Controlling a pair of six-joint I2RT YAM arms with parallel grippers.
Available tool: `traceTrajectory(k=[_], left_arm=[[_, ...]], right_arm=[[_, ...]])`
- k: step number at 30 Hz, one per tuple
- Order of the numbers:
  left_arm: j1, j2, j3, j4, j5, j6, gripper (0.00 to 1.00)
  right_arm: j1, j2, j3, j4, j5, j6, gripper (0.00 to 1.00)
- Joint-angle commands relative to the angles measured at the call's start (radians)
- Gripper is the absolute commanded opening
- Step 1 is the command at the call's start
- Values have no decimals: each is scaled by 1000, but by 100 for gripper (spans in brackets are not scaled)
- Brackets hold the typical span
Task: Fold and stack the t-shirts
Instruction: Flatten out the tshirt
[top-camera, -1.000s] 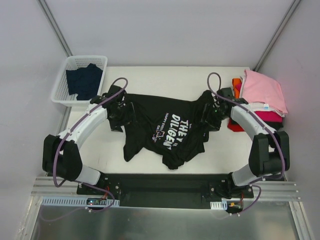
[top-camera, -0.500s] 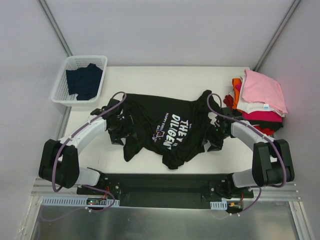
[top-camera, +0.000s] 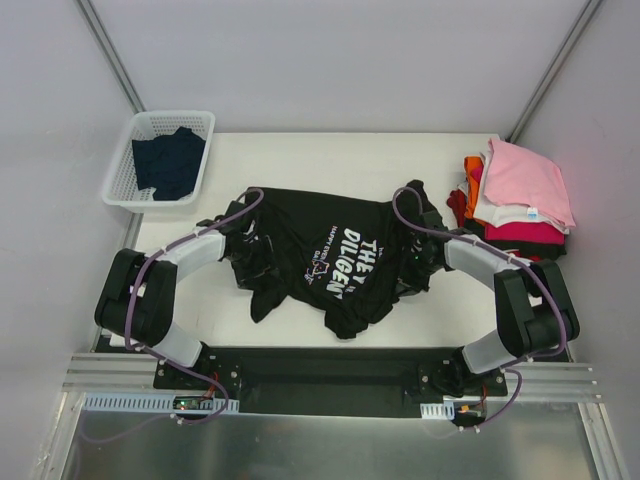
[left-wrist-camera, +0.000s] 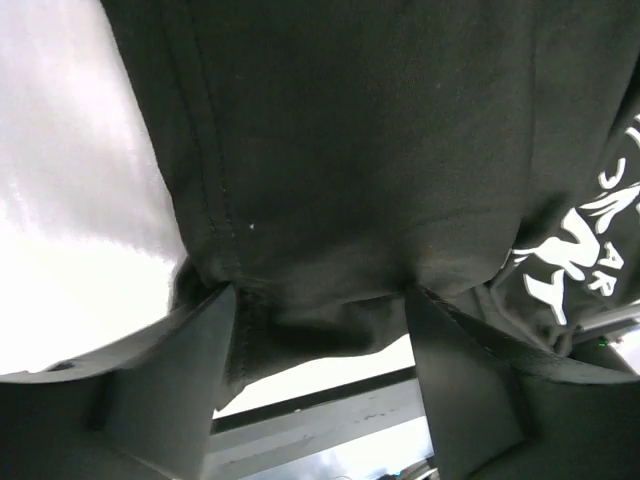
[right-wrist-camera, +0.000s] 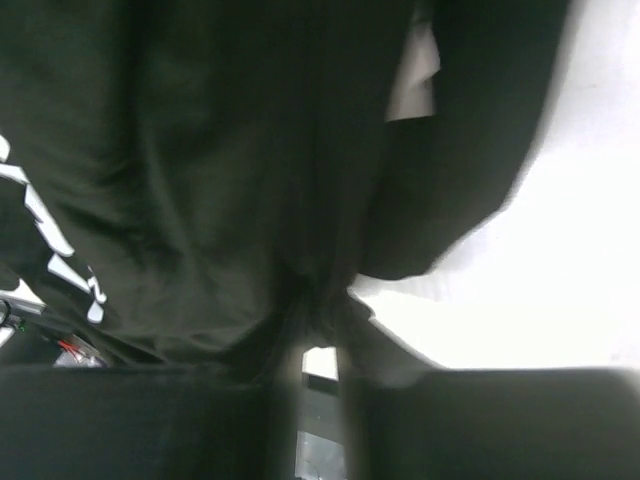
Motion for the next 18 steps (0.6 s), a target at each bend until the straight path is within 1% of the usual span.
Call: traceTrajectory(k=[1,2,3,7,13,16,18], left_arm=[[-12,-14,-25,27,28,-31,55],[-10,-28,-30,29,29,-35,47],[-12,-35,-34,29,33,-37,28],[-12,-98,-20,-25,31,-43,0],[-10,-181,65,-193,-12,-16,0],[-10,-216,101,-272,-24,4,3],[-10,-235,116,-321,-35,17,4]], right_arm=[[31,-8,31,-8,-15,25,7],[32,-14,31,-18,-13,22,4],[34,-31,32,-26,-12,18,1],[36,-96,57,-110,16,4,1],[36,-241,114,-294,74,2,1],[37,-289,135,-403,94,13,1],[36,-304,144,-443,103,15,2]])
